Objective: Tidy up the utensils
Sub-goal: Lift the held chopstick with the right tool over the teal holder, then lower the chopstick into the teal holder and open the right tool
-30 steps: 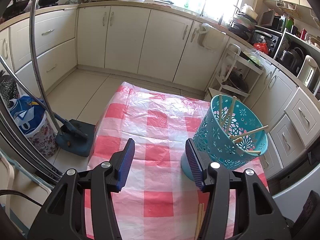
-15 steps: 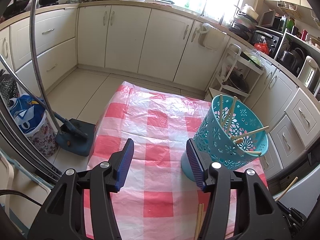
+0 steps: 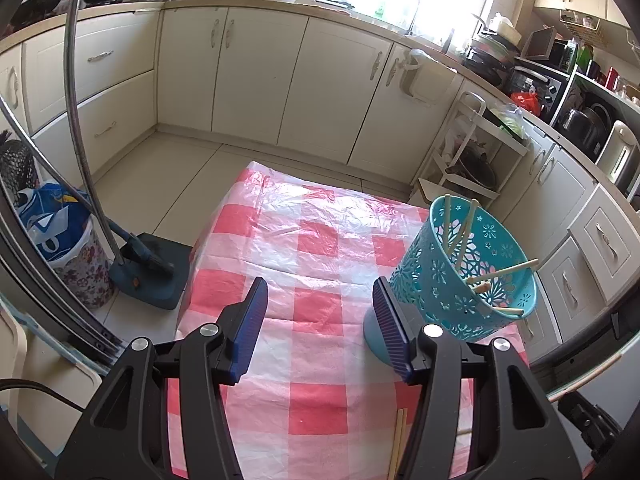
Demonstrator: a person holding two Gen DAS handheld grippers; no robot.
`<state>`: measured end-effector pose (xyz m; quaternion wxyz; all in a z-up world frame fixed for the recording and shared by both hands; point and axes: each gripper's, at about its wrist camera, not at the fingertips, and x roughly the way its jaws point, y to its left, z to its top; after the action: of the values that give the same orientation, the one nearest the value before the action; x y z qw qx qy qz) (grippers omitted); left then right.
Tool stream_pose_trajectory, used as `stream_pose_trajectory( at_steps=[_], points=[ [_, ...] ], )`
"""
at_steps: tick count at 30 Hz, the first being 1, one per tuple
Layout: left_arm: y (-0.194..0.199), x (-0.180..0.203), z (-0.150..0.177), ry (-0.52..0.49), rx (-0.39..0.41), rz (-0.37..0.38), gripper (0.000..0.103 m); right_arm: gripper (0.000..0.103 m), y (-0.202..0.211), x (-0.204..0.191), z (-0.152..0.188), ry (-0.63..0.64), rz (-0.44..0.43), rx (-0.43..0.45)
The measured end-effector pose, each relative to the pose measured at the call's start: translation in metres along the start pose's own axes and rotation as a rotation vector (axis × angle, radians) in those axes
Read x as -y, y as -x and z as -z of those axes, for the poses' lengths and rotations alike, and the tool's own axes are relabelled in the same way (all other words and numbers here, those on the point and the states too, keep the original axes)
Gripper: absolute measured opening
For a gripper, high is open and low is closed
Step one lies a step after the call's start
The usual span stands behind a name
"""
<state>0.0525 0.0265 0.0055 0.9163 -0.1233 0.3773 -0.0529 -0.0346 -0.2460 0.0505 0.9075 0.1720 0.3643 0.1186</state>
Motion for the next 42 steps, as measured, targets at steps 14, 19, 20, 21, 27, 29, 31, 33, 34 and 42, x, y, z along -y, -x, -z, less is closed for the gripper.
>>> stream_pose_trajectory(
  at_steps=[14,19,20,21,27,29,31,33,34,42],
  points=[
    [0.0,-0.002,-0.001,0.011,-0.002,0.004,0.052,0.006,0.013,-0.009,-0.015,0.016,-0.011,0.044],
    [-0.001,-0.004,0.0,0.021,-0.003,0.006,0.052,0.006,0.021,-0.017,-0.027,0.033,-0.015,0.066],
    [-0.001,-0.004,0.0,0.023,-0.003,0.006,0.052,0.006,0.022,-0.019,-0.03,0.037,-0.016,0.069],
    [-0.001,-0.004,0.0,0.025,-0.003,0.007,0.052,0.006,0.023,-0.019,-0.032,0.04,-0.018,0.072],
    [-0.001,-0.005,0.0,0.024,-0.003,0.007,0.052,0.006,0.031,-0.032,-0.049,0.065,-0.037,0.097],
    [-0.001,-0.005,0.0,0.025,-0.003,0.007,0.052,0.006,0.034,-0.036,-0.055,0.077,-0.043,0.106],
    [-0.001,-0.006,0.0,0.026,-0.003,0.007,0.052,0.006,0.036,-0.04,-0.059,0.087,-0.046,0.114],
    [-0.001,-0.005,0.001,0.029,-0.003,0.007,0.052,0.006,0.037,-0.043,-0.065,0.095,-0.05,0.123],
    [-0.001,-0.005,0.001,0.031,-0.003,0.007,0.052,0.006,0.037,-0.045,-0.067,0.098,-0.051,0.126],
    [-0.001,-0.006,0.002,0.037,-0.003,0.006,0.052,0.006,0.039,-0.056,-0.084,0.122,-0.061,0.151]
  ],
)
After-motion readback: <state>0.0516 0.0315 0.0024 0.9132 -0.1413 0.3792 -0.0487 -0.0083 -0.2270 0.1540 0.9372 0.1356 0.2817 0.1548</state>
